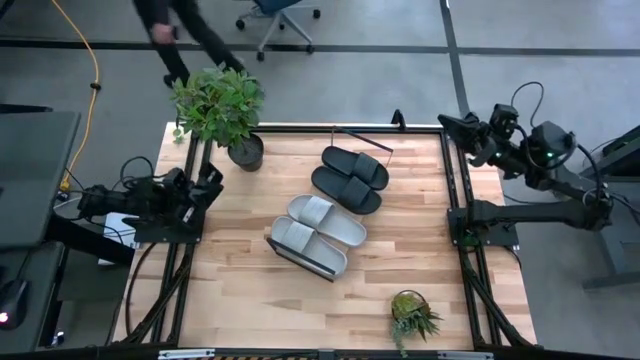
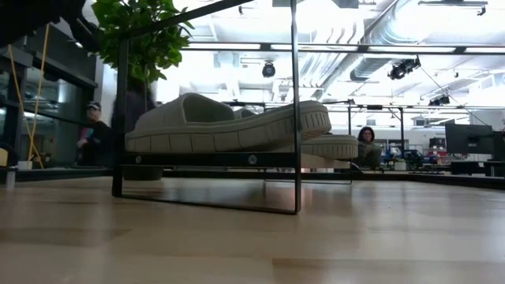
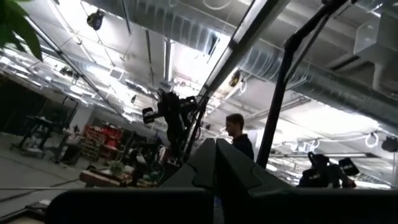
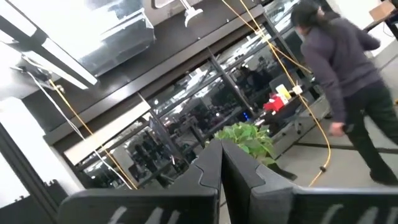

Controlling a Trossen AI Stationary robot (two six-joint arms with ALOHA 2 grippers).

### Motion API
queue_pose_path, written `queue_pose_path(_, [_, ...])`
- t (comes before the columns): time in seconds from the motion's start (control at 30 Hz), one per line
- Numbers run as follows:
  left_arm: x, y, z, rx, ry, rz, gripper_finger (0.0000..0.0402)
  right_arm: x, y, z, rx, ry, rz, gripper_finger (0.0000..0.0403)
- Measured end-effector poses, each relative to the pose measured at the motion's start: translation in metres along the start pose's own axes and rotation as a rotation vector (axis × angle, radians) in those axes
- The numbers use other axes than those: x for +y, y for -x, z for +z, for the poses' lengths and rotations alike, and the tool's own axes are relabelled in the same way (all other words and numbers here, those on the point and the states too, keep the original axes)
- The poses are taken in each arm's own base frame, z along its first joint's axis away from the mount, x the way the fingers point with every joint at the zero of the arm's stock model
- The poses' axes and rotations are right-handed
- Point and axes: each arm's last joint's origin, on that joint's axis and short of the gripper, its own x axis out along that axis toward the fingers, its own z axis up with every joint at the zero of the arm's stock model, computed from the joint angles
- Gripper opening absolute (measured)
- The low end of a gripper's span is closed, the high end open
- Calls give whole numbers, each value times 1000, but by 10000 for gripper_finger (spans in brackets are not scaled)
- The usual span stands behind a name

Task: Pick and place slides into the shelf
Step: Return to Home Position

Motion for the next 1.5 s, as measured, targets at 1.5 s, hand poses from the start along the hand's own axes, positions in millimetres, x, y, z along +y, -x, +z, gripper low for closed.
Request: queue_pose_path(1.5, [14,17,-53,609,-21,29,1,-19,62,-26,8,177,380,0])
